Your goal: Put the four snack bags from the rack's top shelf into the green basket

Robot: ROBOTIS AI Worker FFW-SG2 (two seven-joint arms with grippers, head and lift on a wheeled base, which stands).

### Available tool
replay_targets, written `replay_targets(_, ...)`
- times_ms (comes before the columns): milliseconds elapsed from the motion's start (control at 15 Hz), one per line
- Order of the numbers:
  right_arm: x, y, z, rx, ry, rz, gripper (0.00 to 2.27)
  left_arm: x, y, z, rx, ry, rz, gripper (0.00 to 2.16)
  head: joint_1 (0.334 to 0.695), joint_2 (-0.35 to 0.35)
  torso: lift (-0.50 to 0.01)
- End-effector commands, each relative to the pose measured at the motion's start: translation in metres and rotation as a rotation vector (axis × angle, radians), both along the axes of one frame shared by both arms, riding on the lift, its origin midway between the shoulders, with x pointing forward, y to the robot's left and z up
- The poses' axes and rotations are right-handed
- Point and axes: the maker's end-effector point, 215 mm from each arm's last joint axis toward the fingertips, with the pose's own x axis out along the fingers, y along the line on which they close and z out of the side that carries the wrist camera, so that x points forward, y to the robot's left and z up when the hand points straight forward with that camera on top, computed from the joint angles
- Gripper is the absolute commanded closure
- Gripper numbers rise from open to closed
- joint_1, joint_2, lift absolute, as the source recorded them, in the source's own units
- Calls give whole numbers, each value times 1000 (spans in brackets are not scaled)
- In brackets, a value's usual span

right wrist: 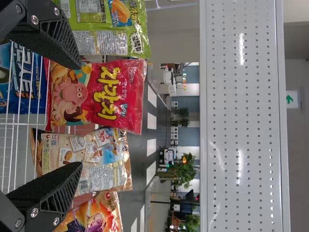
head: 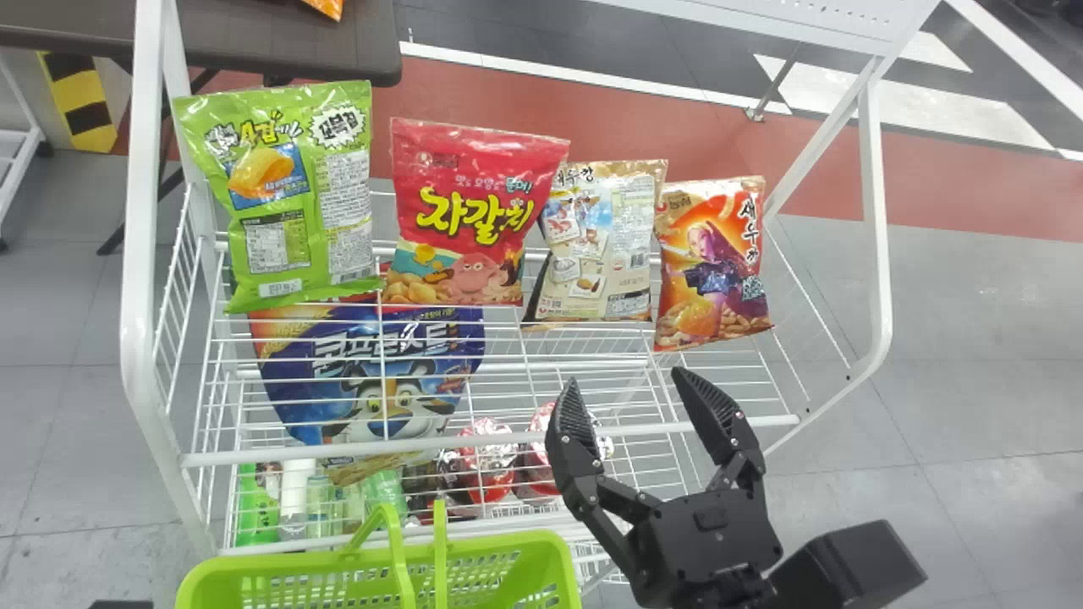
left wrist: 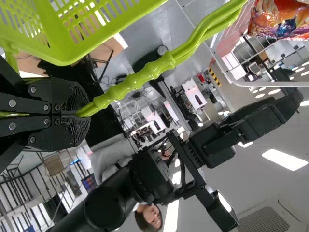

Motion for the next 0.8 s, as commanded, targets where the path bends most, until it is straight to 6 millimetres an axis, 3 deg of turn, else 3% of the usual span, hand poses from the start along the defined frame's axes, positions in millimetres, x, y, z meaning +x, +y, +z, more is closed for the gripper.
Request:
replay_targets(0, 1, 0, -2, 3, 1, 0, 110, 0, 0, -1, 8, 0, -2, 1902, 695, -350, 0)
replay_targets(333, 4, -1, -3, 4, 1, -1, 110, -1, 0, -1, 10, -1, -6, 1902, 695, -350, 0)
replay_targets(467, 14, -2, -8, -4, 2, 0, 107, 0, 0, -1, 12, -4, -8, 1902, 695, -350, 0)
replay_targets(600, 45, 5, -18, 21, 6, 36, 107, 1, 0, -2, 13, -8, -13, 1902, 695, -350, 0)
replay_targets(733, 89, 33, -36, 52, 43, 118, 103, 1, -3, -1, 15, -15, -18, 1902, 695, -350, 0)
